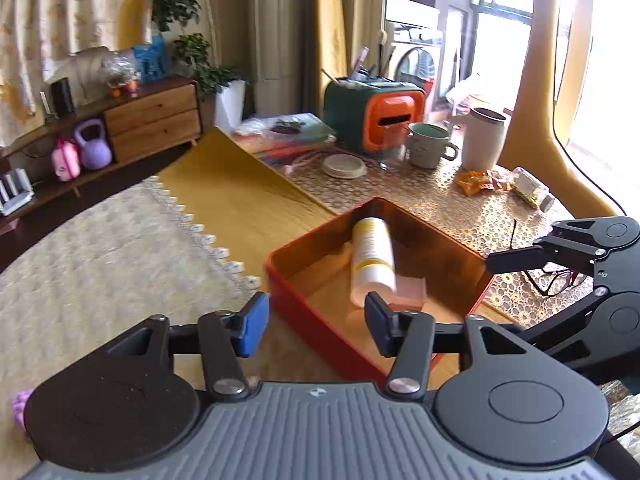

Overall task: Organize rigid objects
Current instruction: 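Lower the pill bottle into the red tin and open the left gripper, then grasp the blue-labelled round tin with the right gripper while the left grasps the green peg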

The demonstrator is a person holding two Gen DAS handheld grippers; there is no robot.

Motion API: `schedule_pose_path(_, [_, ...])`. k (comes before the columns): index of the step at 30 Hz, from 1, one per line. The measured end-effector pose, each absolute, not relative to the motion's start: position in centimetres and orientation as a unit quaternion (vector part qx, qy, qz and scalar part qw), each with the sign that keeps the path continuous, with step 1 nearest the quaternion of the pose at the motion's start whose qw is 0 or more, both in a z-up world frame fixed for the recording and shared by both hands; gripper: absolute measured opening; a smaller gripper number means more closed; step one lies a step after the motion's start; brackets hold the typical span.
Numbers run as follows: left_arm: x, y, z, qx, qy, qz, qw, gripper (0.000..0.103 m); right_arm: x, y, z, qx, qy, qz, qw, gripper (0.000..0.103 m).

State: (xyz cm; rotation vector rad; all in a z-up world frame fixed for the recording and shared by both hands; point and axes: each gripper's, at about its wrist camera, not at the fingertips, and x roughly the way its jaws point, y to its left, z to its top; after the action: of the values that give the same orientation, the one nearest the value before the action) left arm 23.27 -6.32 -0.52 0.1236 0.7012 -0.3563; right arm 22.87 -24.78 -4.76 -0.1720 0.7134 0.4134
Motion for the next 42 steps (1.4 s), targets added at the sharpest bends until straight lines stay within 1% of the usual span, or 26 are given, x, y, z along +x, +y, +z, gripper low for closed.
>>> schedule_pose_path(1, [22.7, -5.8, -0.3, 0.059, 0.338, -0.17, 0.924, 0.061, 22.5, -24.7, -4.6, -0.079, 0.345, 0.203, 0.913, 0.078])
schedule_pose_path(2, [22.2, -5.2, -0.1, 0.058, 0.334, -0.166, 0.926, 0.063, 22.2, -24.6, -4.5, -0.076, 0.342, 0.206, 0.914, 0.078])
schedule_pose_path(8, [19.4, -2.0, 0.6, 0.061, 0.324, -0.143, 0.933, 0.064, 19.9, -23.9, -4.0, -0.057, 0.323, 0.223, 0.918, 0.082])
schedule_pose_path(9, [18.9, -1.4, 0.7, 0.06, 0.323, -0.138, 0.934, 0.064, 19.6, -23.7, -3.9, -0.054, 0.32, 0.226, 0.918, 0.084])
schedule_pose_path(11, [17.9, -0.3, 0.7, 0.057, 0.32, -0.126, 0.937, 0.07, 19.1, -23.4, -3.8, -0.049, 0.316, 0.234, 0.918, 0.086])
schedule_pose_path(13, [17.0, 0.9, 0.8, 0.052, 0.315, -0.117, 0.94, 0.074, 18.6, -23.1, -3.8, -0.042, 0.314, 0.242, 0.917, 0.089])
schedule_pose_path(16, [15.7, 2.3, 0.7, 0.043, 0.313, -0.105, 0.943, 0.074, 18.1, -22.5, -3.9, -0.032, 0.31, 0.254, 0.916, 0.092])
schedule_pose_path(19, [14.5, 3.4, 0.4, 0.036, 0.312, -0.093, 0.945, 0.08, 17.7, -22.0, -4.1, -0.024, 0.308, 0.262, 0.914, 0.098])
schedule_pose_path(22, [13.4, 4.3, -0.1, 0.034, 0.31, -0.077, 0.947, 0.081, 17.3, -21.4, -4.4, -0.019, 0.303, 0.27, 0.914, 0.103])
schedule_pose_path(28, [11.0, 4.8, -2.1, 0.032, 0.3, -0.046, 0.952, 0.084, 16.4, -20.3, -5.3, -0.015, 0.307, 0.29, 0.906, 0.103])
schedule_pose_path(31, [9.9, 4.9, -3.3, 0.035, 0.3, -0.035, 0.953, 0.088, 16.1, -19.5, -5.9, -0.022, 0.314, 0.293, 0.903, 0.103])
schedule_pose_path(42, [7.4, 4.1, -6.9, 0.013, 0.317, -0.022, 0.948, 0.088, 16.3, -17.0, -7.7, -0.035, 0.344, 0.304, 0.888, 0.103])
